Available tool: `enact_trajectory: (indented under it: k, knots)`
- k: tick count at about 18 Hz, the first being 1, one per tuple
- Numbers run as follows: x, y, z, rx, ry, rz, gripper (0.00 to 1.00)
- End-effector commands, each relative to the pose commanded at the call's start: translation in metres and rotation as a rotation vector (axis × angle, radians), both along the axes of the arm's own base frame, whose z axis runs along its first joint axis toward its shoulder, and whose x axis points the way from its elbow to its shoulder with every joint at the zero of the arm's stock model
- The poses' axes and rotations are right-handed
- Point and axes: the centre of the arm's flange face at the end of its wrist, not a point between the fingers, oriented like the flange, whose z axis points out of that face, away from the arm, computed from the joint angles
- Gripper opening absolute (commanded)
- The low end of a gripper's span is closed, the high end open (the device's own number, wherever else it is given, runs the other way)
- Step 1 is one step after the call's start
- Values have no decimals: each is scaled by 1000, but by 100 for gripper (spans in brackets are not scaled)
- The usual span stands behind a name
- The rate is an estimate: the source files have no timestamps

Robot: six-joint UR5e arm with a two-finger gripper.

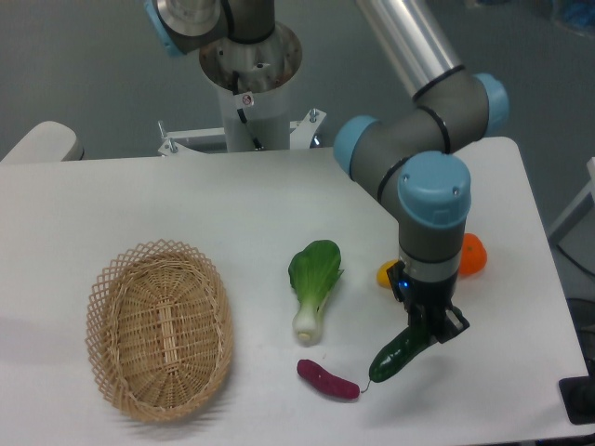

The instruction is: Place the cucumber on the table

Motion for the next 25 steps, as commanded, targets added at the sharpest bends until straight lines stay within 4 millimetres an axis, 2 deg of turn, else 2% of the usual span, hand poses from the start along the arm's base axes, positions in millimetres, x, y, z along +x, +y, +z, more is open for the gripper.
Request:
enact_trajectory:
  k: [4, 6, 8, 14, 16, 17, 18, 19, 20, 23, 25]
  knots:
    - [-15, -23, -27, -47, -23, -86, 18]
    - [-18, -27, -46, -68, -46, -115, 18]
    - [-20, -29, -56, -76, -59, -117, 18]
    - [-18, -30, -71, -87, -83, -113, 19]
    - [-18, -30, -72, -88, -84, -114, 22]
    - [-18, -30, -72, -87, -83, -113, 32]
    - [-19, -30, -71, -87, -83, -113, 56]
    - [-20, -29, -69, -85, -78, -114, 83]
    - [-20, -29, -67, -80, -75, -108, 100]
    - [-19, -26, -54, -67, -59, -82, 100]
    - [-19, -24, -39, -54, -40, -59, 100]
